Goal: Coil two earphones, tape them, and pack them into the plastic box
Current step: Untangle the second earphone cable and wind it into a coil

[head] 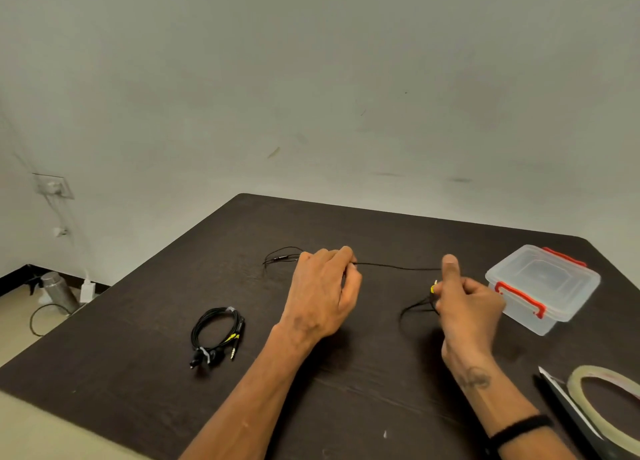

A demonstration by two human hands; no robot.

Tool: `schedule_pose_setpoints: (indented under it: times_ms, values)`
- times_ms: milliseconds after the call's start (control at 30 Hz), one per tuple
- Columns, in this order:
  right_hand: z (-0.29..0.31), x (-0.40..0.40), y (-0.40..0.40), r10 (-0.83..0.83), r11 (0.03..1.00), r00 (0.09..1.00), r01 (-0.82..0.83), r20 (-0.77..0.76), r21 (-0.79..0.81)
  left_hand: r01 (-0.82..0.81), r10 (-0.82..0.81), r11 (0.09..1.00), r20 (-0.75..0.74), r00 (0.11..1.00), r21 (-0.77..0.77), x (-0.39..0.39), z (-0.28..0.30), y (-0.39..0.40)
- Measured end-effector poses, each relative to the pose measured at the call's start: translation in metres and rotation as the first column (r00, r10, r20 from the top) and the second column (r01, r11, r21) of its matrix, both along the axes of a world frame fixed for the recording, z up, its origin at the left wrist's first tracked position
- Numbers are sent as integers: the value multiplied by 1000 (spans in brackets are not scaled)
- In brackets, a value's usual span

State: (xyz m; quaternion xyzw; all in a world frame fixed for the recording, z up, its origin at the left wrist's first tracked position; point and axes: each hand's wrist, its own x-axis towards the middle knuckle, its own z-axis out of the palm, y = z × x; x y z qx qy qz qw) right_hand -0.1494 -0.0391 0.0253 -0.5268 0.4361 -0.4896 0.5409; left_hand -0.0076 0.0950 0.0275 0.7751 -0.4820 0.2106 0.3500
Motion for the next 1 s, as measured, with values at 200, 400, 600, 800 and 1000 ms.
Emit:
schedule_pose_setpoints:
  times_ms: [200, 400, 600, 800, 1000]
  values:
    - [-4, 7, 26, -16, 509, 934, -300, -357, -807, 16, -19, 1000, 144, 989, 26, -11, 1, -3]
    - [-4, 6, 16, 71, 614, 953, -275, -294, -740, 57, -57, 998, 125, 991, 0, -12, 3, -3]
    - [-2, 0, -1, 33, 944, 993, -68, -115, -323, 2, 2, 999, 85, 996, -48, 1, 5, 3]
    - [-3, 1, 10, -216, 711, 853, -196, -475, -675, 101, -101, 994, 0, 995, -29, 0, 7, 2]
    - [-13, 11, 14, -93, 341, 907, -359, -411, -869, 257, -258, 966, 16, 966, 43, -3, 5, -1]
